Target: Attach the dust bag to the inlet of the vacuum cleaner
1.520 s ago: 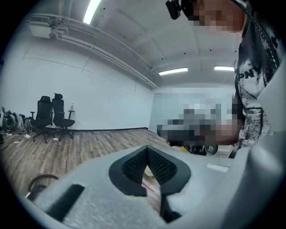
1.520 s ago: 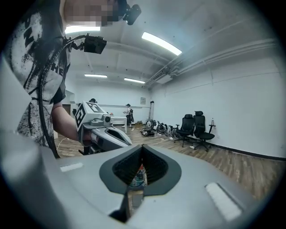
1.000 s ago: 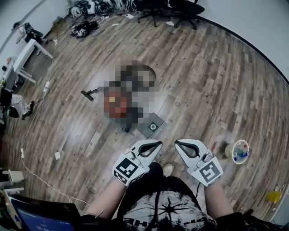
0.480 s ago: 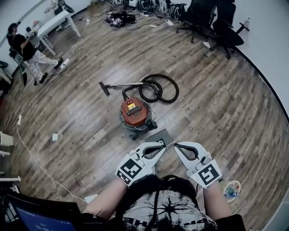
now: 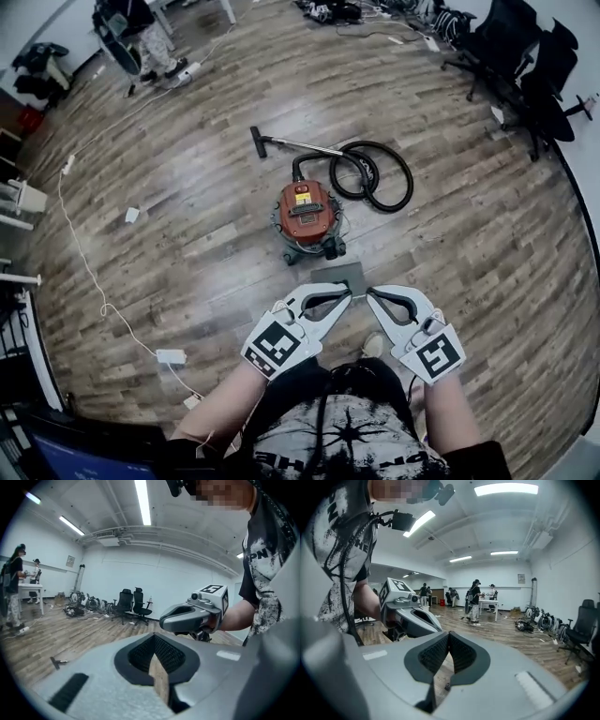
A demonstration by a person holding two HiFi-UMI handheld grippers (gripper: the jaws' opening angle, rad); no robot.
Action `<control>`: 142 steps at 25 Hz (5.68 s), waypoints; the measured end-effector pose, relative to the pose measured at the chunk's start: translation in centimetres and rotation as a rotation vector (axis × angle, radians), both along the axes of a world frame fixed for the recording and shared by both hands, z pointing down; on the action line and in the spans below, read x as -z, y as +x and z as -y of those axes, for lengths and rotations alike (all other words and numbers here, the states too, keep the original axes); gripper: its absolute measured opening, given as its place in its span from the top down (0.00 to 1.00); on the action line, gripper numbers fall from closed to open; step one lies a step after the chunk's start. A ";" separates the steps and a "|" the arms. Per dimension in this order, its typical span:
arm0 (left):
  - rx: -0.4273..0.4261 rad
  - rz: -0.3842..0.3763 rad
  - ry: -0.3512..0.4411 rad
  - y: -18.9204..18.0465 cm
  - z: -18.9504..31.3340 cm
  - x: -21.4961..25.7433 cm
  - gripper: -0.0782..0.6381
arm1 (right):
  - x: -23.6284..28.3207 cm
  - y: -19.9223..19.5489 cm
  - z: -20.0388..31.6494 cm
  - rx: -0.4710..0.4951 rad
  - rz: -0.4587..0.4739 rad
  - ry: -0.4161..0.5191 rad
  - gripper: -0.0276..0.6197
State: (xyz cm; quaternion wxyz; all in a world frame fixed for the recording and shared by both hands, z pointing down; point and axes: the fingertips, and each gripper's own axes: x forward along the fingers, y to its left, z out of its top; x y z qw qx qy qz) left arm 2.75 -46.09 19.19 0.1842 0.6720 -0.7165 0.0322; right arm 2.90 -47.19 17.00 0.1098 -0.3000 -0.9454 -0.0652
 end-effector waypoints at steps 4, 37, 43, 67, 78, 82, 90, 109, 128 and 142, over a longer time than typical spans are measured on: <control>0.142 -0.018 0.002 -0.8 1.1 -0.8 0.89 | -3.0 0.1 1.6 0.135 -0.055 0.020 0.95; -0.046 0.219 -0.108 -10.3 3.3 -50.0 0.89 | -92.3 5.6 6.3 0.450 -0.844 0.710 0.59; 0.025 0.161 -0.123 -10.0 2.0 -51.6 0.89 | -96.1 6.2 6.8 0.486 -0.840 0.811 0.59; 0.084 0.137 -0.170 -9.6 -0.3 -54.5 0.89 | -93.2 2.7 7.1 0.504 -0.747 0.851 0.93; 0.050 0.123 -0.303 -7.9 -0.7 -57.5 0.89 | -79.8 -4.1 6.7 0.536 -0.627 0.722 0.93; 0.014 0.106 -0.385 -6.2 -1.2 -59.0 0.67 | -76.1 -5.1 6.3 0.559 -0.616 0.670 0.93; -0.058 0.191 -0.686 -3.8 -3.1 -64.4 0.61 | -67.8 -5.4 4.7 0.622 -0.570 0.531 0.94; -0.038 0.313 -0.732 -5.5 -2.9 -62.7 0.85 | -60.4 -4.9 3.4 0.634 -0.436 0.488 0.83; -0.079 0.435 -0.662 -9.1 -0.4 -56.0 0.85 | -57.7 -9.0 2.9 0.540 -0.245 0.835 0.91; -0.096 0.452 -0.717 -12.0 -0.5 -58.6 0.84 | -60.7 -11.1 2.5 0.482 -0.257 0.823 0.91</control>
